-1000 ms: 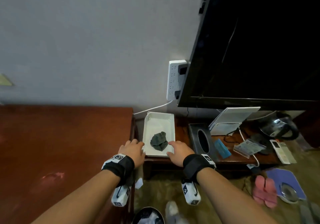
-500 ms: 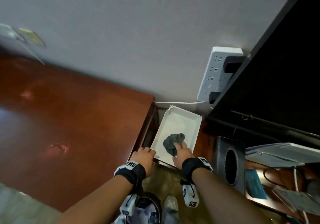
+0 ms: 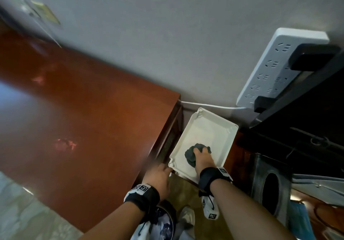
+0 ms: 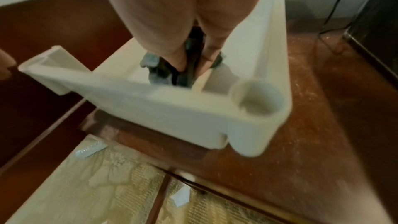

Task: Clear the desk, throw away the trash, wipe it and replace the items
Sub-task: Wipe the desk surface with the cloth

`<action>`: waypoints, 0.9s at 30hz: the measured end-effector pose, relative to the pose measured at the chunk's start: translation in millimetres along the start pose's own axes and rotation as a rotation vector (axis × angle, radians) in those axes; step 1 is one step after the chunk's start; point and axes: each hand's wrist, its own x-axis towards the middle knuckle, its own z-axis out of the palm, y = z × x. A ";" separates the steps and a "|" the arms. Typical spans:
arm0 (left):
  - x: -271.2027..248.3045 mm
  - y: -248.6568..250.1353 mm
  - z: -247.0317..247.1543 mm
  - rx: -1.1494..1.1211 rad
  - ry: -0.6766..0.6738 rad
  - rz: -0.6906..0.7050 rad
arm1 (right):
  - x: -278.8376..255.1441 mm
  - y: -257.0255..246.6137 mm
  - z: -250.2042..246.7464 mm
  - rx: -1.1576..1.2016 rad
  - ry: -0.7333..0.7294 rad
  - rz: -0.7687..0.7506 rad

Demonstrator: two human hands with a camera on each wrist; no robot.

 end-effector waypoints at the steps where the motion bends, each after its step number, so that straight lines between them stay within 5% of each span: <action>1: -2.0 -0.5 -2.1 -0.013 0.011 -0.002 | -0.8 -0.1 -5.0 0.005 0.008 0.008; 15: -102.9 -59.6 -100.3 -0.109 0.165 0.005 | -118.8 -82.5 -128.3 0.360 0.400 -0.207; 22: -161.4 -144.0 -101.4 -0.097 0.261 0.066 | -187.2 -183.6 -90.1 0.340 0.516 -0.311; 27: -219.4 -225.9 -94.6 -0.090 0.251 0.082 | -227.6 -257.2 -38.8 0.313 0.469 -0.295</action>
